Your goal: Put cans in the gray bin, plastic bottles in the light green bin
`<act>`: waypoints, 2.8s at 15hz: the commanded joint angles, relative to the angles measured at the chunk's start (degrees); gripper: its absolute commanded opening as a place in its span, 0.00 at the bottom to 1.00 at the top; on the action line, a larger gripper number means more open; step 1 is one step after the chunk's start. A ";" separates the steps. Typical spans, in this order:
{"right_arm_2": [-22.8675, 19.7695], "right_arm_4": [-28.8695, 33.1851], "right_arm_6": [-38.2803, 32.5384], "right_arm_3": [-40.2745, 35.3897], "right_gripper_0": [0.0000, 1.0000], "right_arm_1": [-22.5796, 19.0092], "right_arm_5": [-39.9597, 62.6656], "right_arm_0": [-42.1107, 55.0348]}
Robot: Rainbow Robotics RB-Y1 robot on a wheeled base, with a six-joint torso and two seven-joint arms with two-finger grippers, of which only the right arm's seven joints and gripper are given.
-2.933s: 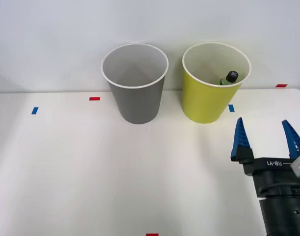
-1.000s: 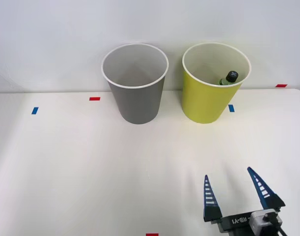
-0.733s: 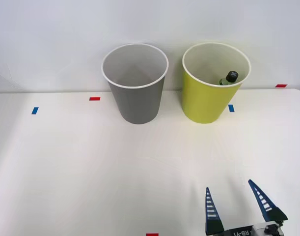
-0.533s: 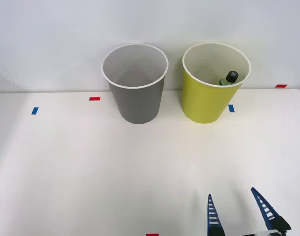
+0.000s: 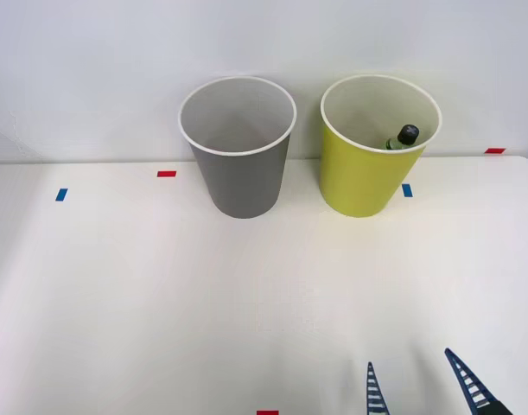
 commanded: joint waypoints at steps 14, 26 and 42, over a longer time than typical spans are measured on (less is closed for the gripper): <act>-0.77 0.34 0.05 0.00 1.00 -0.26 0.05 -0.15; -0.77 0.34 0.05 0.00 1.00 -0.26 0.05 -0.15; -0.77 0.34 0.05 0.00 1.00 -0.26 0.05 -0.15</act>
